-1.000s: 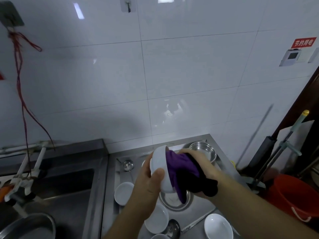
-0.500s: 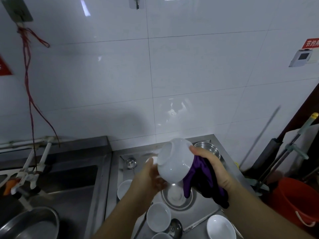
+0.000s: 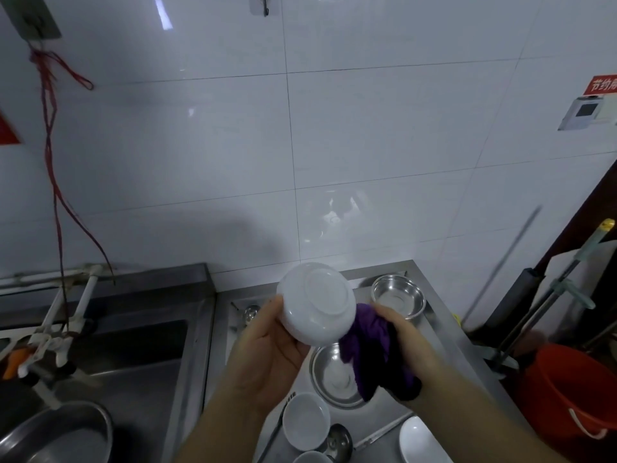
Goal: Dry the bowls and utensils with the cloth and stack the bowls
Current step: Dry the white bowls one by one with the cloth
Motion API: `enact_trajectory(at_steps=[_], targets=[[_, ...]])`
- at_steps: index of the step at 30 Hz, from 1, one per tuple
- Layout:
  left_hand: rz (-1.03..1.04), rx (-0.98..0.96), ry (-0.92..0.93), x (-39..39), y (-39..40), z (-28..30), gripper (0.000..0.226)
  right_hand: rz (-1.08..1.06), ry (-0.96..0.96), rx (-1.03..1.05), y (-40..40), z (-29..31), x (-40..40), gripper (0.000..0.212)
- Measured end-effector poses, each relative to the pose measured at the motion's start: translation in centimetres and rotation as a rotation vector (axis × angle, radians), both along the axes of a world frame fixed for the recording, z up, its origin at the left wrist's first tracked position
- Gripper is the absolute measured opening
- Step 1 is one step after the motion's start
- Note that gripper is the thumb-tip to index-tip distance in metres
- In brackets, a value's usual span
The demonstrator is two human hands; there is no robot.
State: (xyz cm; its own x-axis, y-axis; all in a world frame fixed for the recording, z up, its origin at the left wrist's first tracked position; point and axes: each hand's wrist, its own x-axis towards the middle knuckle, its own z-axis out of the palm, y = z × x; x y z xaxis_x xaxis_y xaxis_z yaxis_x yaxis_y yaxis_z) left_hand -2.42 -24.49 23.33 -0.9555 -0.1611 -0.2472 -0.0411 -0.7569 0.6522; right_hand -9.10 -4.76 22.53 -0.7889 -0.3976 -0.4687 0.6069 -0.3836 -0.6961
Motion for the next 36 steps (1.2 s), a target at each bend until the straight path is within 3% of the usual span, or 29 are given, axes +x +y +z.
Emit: enact_trajectory(at_steps=[2, 4, 8, 12, 14, 18, 21, 23, 26, 29, 32, 36], targets=[[0.027, -0.103, -0.028, 0.0, -0.3, 0.1, 0.041, -0.113, -0.031, -0.012, 0.0, 0.4, -0.4, 0.052], [0.003, -0.260, -0.023, 0.3, -0.2, 0.4, 0.026, -0.215, 0.113, 0.054, -0.2, 1.7, -0.9, 0.040], [-0.085, -0.431, 0.016, 0.6, 1.0, 1.4, 0.017, -0.249, 0.914, 0.354, -1.3, 5.1, 0.0, 0.028], [-0.220, -0.540, 0.142, 1.2, 1.3, 2.5, 0.025, 0.137, 1.777, 0.723, -1.2, 5.4, 0.4, 0.040], [-0.246, -0.557, 0.168, 1.8, 1.3, 2.5, 0.028, 0.235, 1.889, 0.752, -1.0, 5.3, 0.0, 0.043], [-0.242, -0.458, 0.211, 2.4, 1.6, 2.1, 0.036, 0.138, 1.636, 0.613, -1.4, 5.3, -0.5, 0.040], [-0.215, -0.481, 0.238, 2.3, 1.5, 2.3, 0.022, 0.017, 1.251, 0.310, -2.3, 5.6, -1.2, 0.028], [-0.211, -0.489, 0.273, 2.2, 1.3, 2.5, 0.024, -0.058, 0.962, 0.174, -2.7, 6.1, -1.7, 0.024], [-0.174, -0.502, 0.316, 2.2, 1.6, 2.8, 0.038, -0.129, 0.608, 0.095, -2.9, 6.0, -1.9, 0.032], [-0.155, -0.482, 0.349, 2.2, 1.9, 2.7, 0.036, -0.119, 0.332, -0.006, -2.7, 5.6, -1.3, 0.051], [-0.130, -0.427, 0.360, 2.3, 2.2, 2.9, 0.036, -0.021, 0.127, -0.117, -2.4, 5.1, -0.7, 0.051], [-0.144, -0.482, 0.404, 2.2, 3.3, 2.8, 0.029, -0.070, 0.008, -0.153, -2.2, 4.0, -0.2, 0.038]])
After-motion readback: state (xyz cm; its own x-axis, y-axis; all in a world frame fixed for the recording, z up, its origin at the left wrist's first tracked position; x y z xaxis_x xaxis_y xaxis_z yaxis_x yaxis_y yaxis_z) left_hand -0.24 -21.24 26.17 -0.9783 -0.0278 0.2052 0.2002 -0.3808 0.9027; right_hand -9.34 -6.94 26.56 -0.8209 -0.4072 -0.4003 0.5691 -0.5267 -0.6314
